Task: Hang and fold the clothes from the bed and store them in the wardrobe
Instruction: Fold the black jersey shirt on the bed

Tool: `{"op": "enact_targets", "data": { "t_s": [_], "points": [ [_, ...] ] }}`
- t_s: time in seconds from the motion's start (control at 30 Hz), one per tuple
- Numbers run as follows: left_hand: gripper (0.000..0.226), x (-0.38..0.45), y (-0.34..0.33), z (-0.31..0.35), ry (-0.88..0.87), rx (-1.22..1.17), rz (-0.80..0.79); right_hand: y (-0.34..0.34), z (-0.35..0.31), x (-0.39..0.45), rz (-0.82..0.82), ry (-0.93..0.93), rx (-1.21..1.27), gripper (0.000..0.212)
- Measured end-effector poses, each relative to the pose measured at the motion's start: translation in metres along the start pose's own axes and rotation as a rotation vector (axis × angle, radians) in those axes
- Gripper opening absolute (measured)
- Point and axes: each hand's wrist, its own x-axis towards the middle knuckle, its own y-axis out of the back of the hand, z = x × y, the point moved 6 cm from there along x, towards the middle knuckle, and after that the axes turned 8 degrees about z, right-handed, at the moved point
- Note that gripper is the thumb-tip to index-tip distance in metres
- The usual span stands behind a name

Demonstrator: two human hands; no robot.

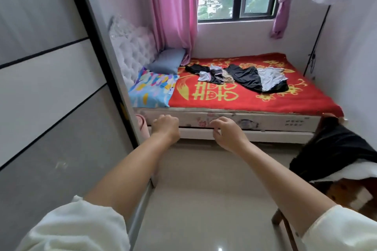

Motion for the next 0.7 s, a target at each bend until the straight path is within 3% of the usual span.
{"op": "enact_targets", "data": {
  "t_s": [0.43,0.7],
  "points": [
    [0.023,0.322,-0.020,0.104,-0.204,-0.057,-0.011,0.035,0.188,0.248,0.052,-0.240,-0.106,0.033],
    [0.026,0.514,-0.048,0.153,-0.126,-0.076,-0.044,0.027,0.319,0.419,0.006,-0.277,-0.126,0.032]
  ]
}}
